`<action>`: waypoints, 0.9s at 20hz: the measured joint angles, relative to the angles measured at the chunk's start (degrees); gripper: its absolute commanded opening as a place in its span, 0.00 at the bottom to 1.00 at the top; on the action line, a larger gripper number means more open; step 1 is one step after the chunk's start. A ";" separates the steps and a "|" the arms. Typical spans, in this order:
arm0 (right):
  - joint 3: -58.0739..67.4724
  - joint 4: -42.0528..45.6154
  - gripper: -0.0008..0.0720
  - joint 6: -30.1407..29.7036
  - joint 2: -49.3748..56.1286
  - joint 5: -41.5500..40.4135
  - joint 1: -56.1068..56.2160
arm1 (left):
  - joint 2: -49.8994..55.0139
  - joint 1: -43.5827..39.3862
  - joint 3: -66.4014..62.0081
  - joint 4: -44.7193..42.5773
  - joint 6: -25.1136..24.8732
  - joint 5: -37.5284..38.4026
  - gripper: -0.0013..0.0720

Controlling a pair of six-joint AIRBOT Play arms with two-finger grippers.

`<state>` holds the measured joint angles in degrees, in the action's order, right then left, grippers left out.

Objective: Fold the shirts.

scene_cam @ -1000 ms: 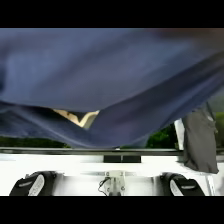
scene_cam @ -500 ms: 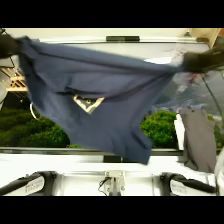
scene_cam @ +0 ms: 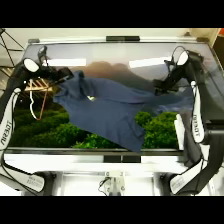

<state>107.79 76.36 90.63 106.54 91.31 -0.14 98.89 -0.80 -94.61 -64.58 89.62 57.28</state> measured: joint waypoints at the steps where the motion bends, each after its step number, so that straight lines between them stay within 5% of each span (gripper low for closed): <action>1: 0.00 -0.15 0.11 -0.50 0.00 0.63 -0.07 | 0.13 0.79 -0.79 0.04 0.00 3.58 1.00; 5: 0.00 1.62 0.11 -2.84 -2.91 3.80 -0.20 | -5.35 4.46 1.18 -0.04 -0.79 18.88 1.00; 8: 0.02 2.95 0.11 -3.48 -5.46 4.83 -0.66 | -16.04 4.63 17.09 1.18 -1.31 21.33 1.00; 13: 0.02 3.08 0.11 -3.80 -7.39 5.40 -0.70 | -33.00 -0.61 54.60 17.75 -2.34 4.39 1.00; 18: 0.02 2.80 0.11 -3.74 -7.72 5.73 -0.70 | -34.18 -8.41 69.11 32.57 -6.16 -11.08 0.97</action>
<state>107.81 79.15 86.89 98.83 97.03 -0.84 64.71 -9.21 -25.50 -32.01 83.46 46.19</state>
